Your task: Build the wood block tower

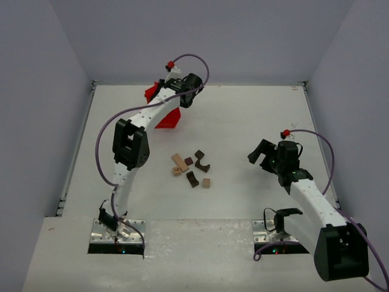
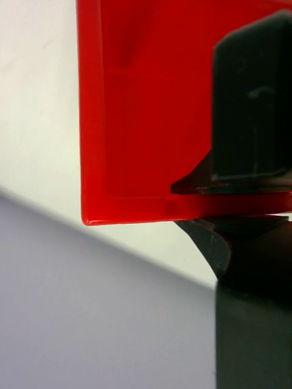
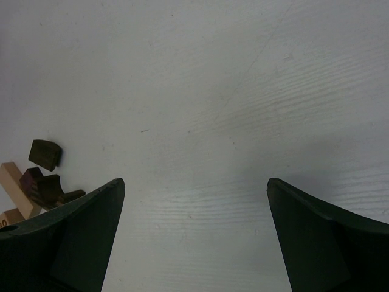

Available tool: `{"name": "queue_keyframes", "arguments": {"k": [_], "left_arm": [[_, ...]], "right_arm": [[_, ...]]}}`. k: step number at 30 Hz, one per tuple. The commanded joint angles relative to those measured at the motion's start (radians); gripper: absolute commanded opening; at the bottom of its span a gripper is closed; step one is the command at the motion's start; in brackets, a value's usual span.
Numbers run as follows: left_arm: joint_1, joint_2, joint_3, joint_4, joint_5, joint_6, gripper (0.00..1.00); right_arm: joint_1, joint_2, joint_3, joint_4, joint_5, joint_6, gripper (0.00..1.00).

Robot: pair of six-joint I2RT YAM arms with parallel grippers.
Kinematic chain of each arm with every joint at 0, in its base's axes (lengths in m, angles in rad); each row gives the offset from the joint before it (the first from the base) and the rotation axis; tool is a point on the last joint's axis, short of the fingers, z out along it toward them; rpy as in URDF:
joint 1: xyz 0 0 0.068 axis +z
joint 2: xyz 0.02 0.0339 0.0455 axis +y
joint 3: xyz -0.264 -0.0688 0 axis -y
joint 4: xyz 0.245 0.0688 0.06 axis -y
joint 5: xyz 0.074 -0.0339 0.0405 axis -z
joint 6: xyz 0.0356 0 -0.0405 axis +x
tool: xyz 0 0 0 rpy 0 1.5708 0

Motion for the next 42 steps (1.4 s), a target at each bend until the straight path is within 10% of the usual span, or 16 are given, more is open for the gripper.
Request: {"name": "queue_keyframes", "arguments": {"k": [1,10,21,35,42], "left_arm": [[0.016,-0.3,-0.284,0.487,0.574,0.109,0.0],[0.252,-0.819,-1.034,1.124,1.069,0.094,0.0],[0.606,-0.717,-1.093,1.003,1.003,-0.279,0.01],[0.688,-0.466,-1.038,0.949,0.972,-0.467,0.17],[0.711,-0.462,-1.07,0.999,1.052,-0.434,0.4]], "right_arm": [[-0.001,-0.025,0.041,-0.001,0.014,0.002,0.99],[-0.001,-0.023,0.039,0.007,0.018,-0.001,0.99],[-0.001,0.018,0.047,0.038,-0.015,-0.039,0.99],[0.05,0.136,0.063,0.183,-0.218,-0.161,0.99],[0.244,0.219,0.122,0.215,-0.164,-0.303,0.99]]}}
